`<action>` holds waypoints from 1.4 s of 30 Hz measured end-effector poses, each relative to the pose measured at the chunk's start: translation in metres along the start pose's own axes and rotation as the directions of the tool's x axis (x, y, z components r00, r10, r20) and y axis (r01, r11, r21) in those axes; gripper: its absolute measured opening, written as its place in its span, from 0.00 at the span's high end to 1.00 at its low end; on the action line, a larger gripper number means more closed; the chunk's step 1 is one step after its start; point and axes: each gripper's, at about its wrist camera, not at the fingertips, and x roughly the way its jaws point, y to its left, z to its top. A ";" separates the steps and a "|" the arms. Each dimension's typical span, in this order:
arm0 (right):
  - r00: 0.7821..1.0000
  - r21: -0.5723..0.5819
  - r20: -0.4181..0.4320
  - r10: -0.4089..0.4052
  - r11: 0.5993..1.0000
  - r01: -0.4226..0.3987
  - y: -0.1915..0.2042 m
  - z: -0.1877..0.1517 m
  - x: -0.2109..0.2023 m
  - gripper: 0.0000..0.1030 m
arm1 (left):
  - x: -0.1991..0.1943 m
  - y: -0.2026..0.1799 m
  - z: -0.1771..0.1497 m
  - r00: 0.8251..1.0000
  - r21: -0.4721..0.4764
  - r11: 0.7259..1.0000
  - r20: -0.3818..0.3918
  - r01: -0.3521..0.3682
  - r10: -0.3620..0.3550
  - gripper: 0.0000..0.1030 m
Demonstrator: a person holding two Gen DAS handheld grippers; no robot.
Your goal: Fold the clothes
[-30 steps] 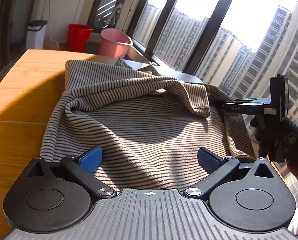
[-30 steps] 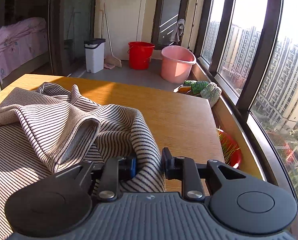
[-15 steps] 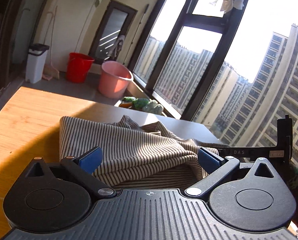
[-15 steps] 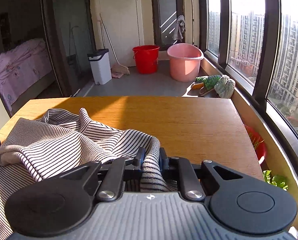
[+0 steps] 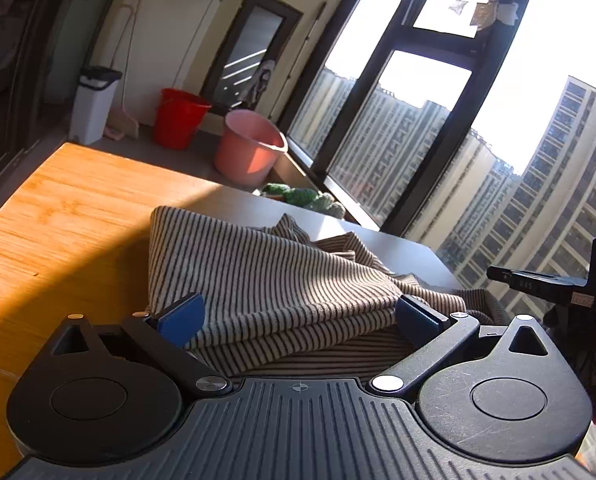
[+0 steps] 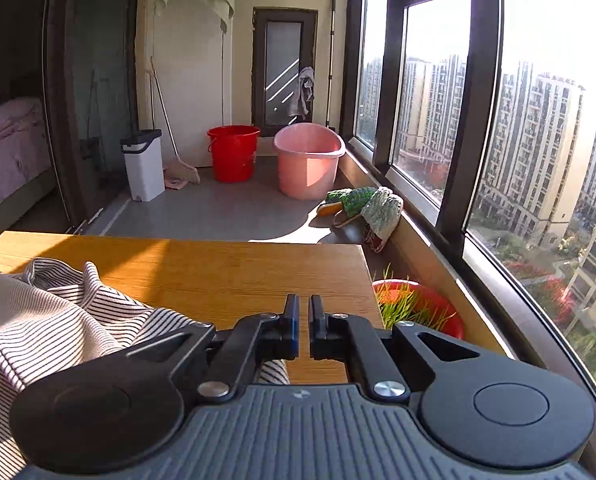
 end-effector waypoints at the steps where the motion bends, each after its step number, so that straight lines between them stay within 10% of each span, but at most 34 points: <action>1: 0.996 0.055 -0.019 0.083 0.995 -0.082 0.002 -0.001 -0.005 0.93 | 0.000 0.000 0.000 1.000 -0.001 1.000 -0.001 0.000 0.000 0.00; 7: 0.953 0.145 -0.160 0.256 0.961 -0.234 0.039 -0.025 0.010 0.53 | -0.004 0.000 0.000 0.999 0.002 1.000 0.036 0.007 -0.007 0.00; 13: 0.949 0.069 -0.120 0.291 0.956 -0.284 0.093 -0.005 0.008 0.96 | -0.016 0.007 0.000 0.994 -0.025 0.999 0.102 -0.025 0.027 0.00; 19: 0.951 -0.069 0.090 0.295 0.955 -0.290 0.118 0.055 -0.032 0.96 | -0.023 0.027 0.008 0.990 -0.132 0.989 0.116 -0.065 0.081 0.00; 26: 0.982 0.133 -0.160 0.100 0.988 -0.079 0.061 -0.023 0.038 0.92 | -0.019 0.022 0.007 0.992 -0.096 0.992 0.090 -0.085 0.094 0.00; 31: 0.990 0.196 -0.089 0.106 0.977 -0.087 0.035 -0.047 0.027 0.89 | -0.018 0.027 0.008 0.994 -0.112 0.991 0.074 -0.072 0.080 0.00; 37: 0.998 0.061 -0.063 -0.015 0.998 0.019 0.035 -0.047 0.000 0.84 | -0.023 0.021 0.008 0.996 -0.075 0.996 0.073 -0.037 0.042 0.00; 42: 0.999 -0.177 -0.031 0.013 0.984 -0.018 0.039 -0.054 -0.069 0.55 | -0.030 -0.002 0.013 0.999 0.011 1.000 0.052 0.012 -0.013 0.00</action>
